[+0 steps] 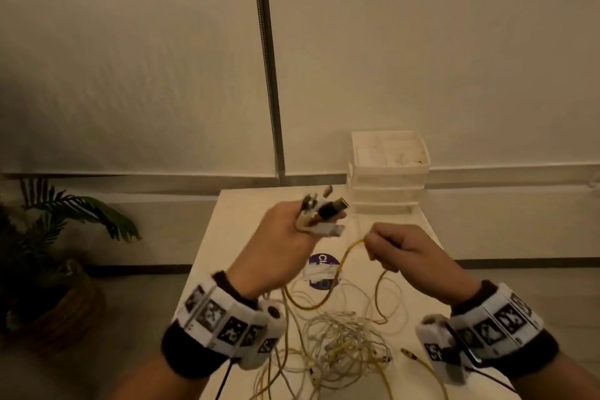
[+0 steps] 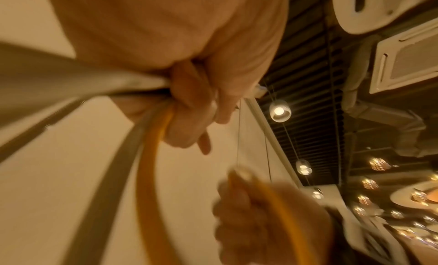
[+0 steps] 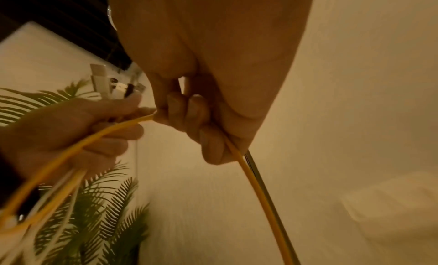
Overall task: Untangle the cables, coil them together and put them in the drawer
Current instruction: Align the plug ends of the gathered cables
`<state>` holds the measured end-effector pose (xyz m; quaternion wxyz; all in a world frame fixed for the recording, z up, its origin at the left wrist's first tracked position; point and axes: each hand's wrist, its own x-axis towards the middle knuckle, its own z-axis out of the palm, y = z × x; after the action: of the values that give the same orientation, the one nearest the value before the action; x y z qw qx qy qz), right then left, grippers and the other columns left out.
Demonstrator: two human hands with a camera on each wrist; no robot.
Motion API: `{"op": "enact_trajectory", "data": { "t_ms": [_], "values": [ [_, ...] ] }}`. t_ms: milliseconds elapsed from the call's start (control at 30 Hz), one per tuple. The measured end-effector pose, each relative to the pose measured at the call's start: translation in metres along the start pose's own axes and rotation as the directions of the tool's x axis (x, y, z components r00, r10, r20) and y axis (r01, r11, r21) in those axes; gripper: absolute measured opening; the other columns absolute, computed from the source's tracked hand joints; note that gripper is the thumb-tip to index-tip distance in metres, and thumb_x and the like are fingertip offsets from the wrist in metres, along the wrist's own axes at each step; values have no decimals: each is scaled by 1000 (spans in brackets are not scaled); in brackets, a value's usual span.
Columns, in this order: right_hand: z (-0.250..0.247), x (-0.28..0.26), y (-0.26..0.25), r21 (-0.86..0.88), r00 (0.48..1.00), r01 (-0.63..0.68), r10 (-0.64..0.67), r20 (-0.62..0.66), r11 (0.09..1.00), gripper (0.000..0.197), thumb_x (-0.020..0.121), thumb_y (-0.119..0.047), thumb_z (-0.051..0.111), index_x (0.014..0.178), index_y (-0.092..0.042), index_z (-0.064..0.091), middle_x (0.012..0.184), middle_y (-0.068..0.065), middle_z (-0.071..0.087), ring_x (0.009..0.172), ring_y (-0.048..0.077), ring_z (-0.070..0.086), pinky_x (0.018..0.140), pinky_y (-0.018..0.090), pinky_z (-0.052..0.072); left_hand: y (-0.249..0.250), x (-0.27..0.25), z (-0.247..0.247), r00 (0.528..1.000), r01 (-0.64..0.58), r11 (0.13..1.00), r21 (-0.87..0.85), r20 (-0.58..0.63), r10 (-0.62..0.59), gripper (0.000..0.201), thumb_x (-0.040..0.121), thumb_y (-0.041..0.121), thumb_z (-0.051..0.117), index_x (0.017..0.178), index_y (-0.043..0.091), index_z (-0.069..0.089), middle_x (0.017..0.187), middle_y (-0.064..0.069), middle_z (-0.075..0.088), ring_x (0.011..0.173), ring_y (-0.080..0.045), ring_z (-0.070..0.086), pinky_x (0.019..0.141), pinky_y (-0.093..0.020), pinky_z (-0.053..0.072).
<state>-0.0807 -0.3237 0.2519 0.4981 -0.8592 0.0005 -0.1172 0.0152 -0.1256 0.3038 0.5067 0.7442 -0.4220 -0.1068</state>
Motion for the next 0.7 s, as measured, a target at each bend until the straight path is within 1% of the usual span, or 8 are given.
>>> {"op": "enact_trajectory", "data": {
  "t_ms": [133, 200, 300, 433, 500, 600, 667, 700],
  "values": [
    [1, 17, -16, -34, 1000, 31, -31, 0, 999, 23, 96, -20, 52, 88, -6, 68, 61, -12, 54, 53, 0, 42, 57, 22, 34, -12, 6, 31, 1000, -12, 998, 63, 9, 11, 13, 94, 24, 59, 88, 14, 64, 79, 0, 67, 74, -23, 61, 67, -43, 49],
    [-1, 19, -17, -42, 998, 52, -53, -18, 998, 17, 93, -14, 55, 86, -6, 68, 60, -9, 55, 53, 1, 43, 56, 21, 34, -16, 11, 33, 1000, -3, 997, 83, -9, 3, 9, 93, 18, 61, 85, 14, 59, 74, 3, 64, 67, -20, 56, 64, -42, 45],
    [-3, 13, -16, 14, 999, 55, -55, -1, 998, 47, 86, -46, 54, 87, 0, 65, 62, 12, 48, 55, 12, 37, 54, 31, 31, -18, 13, 32, 999, -20, 989, 150, 51, 12, 14, 90, 7, 58, 88, 18, 66, 79, 5, 70, 73, -16, 62, 69, -45, 51],
    [-8, 4, -13, 194, 999, 11, -17, 28, 981, 28, 99, -24, 49, 86, -5, 65, 57, 0, 46, 53, 18, 39, 53, 29, 34, -7, 15, 22, 983, -66, 997, 32, -172, 70, 21, 92, 13, 52, 77, 21, 66, 68, 10, 67, 62, -9, 58, 56, -39, 44],
    [-7, 3, -4, 172, 1000, -9, 6, 17, 985, 25, 99, -19, 48, 84, -6, 63, 58, 2, 48, 54, 20, 42, 57, 31, 37, 0, 22, 6, 944, -57, 995, -85, -328, 26, 29, 95, 10, 53, 72, 26, 61, 56, 17, 59, 51, 0, 48, 50, -28, 34],
    [2, 0, 21, 130, 995, -103, 100, 30, 986, 27, 100, -17, 47, 80, -4, 59, 57, 1, 49, 54, 15, 45, 60, 31, 40, -1, 33, -30, 808, -56, 980, -190, -586, -67, 25, 91, 30, 55, 67, 25, 61, 57, 11, 47, 53, -13, 38, 51, -30, 29],
    [10, -5, 40, 124, 986, -167, 164, 35, 978, 29, 100, -18, 46, 76, -7, 59, 56, 1, 47, 54, 15, 44, 60, 33, 41, -6, 34, -54, 701, -37, 977, -210, -702, -124, 26, 89, 32, 54, 66, 27, 63, 62, 6, 51, 58, -18, 42, 53, -32, 32],
    [13, -7, 46, 147, 981, -194, 193, 22, 970, 30, 100, -18, 46, 74, -9, 58, 56, 2, 44, 53, 15, 43, 59, 35, 41, -6, 33, -61, 687, -19, 990, -143, -721, -91, 25, 92, 29, 56, 69, 27, 64, 67, 4, 55, 61, -20, 47, 55, -31, 35]
  ]
}}
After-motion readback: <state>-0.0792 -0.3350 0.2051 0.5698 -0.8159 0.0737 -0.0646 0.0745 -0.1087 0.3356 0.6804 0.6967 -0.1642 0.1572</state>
